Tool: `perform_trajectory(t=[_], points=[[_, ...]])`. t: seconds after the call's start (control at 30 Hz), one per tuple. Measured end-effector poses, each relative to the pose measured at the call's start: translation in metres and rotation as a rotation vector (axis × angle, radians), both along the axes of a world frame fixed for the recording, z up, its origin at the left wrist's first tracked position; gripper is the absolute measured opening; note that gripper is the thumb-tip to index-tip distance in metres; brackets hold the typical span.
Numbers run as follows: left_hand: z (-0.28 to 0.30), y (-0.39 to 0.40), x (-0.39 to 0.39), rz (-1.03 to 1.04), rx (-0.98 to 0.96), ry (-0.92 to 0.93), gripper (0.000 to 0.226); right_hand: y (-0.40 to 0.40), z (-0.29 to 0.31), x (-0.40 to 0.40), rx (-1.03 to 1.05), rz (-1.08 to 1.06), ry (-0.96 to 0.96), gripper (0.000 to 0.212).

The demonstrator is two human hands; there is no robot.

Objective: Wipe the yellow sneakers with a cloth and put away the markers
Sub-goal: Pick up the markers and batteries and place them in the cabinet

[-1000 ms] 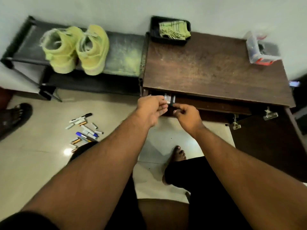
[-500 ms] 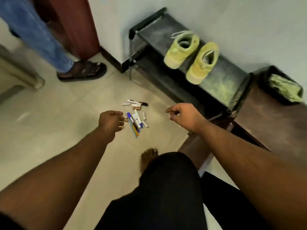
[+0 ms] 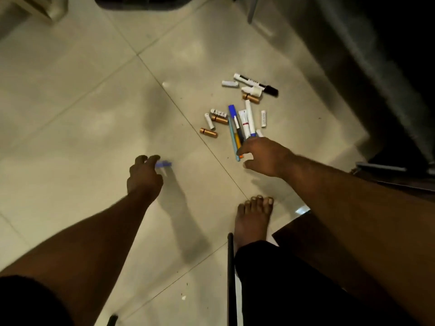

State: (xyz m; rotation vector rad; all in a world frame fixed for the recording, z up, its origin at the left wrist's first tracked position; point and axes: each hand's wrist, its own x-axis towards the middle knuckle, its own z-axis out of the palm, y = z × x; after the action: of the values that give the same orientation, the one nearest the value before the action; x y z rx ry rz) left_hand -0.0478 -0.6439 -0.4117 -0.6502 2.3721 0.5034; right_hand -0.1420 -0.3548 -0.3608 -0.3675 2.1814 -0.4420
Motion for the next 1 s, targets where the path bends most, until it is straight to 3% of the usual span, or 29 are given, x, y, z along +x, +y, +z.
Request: perform_trajectory(t=[0.1, 0.2, 0.33, 0.5, 0.7, 0.9, 1.0], points=[[-0.021, -0.011, -0.003, -0.092, 0.01, 0.003, 0.048, -0.015, -0.033, -0.008, -0.002, 0.037, 0.009, 0.045], [-0.04, -0.016, -0.002, -0.144, 0.036, 0.096, 0.024, -0.028, -0.059, -0.013, 0.048, 0.085, 0.043, 0.047], [-0.051, -0.002, 0.0, -0.087, 0.042, 0.144, 0.011, -0.033, -0.077, -0.003, 0.162, 0.05, 0.048, 0.031], [-0.051, 0.03, 0.0, 0.008, 0.091, 0.176, 0.015, -0.04, -0.09, 0.01, 0.229, 0.013, 0.071, 0.013], [-0.053, 0.073, -0.006, 0.161, 0.19, 0.167, 0.015, -0.023, -0.092, 0.024, 0.183, -0.248, 0.188, 0.024], [-0.053, 0.109, -0.013, 0.328, 0.297, 0.175, 0.01, -0.02, -0.105, 0.025, 0.172, -0.47, 0.217, 0.015], [-0.052, 0.124, -0.014, 0.41, 0.335, 0.208, 0.007, -0.013, -0.106, 0.024, 0.131, -0.559, 0.263, 0.02]])
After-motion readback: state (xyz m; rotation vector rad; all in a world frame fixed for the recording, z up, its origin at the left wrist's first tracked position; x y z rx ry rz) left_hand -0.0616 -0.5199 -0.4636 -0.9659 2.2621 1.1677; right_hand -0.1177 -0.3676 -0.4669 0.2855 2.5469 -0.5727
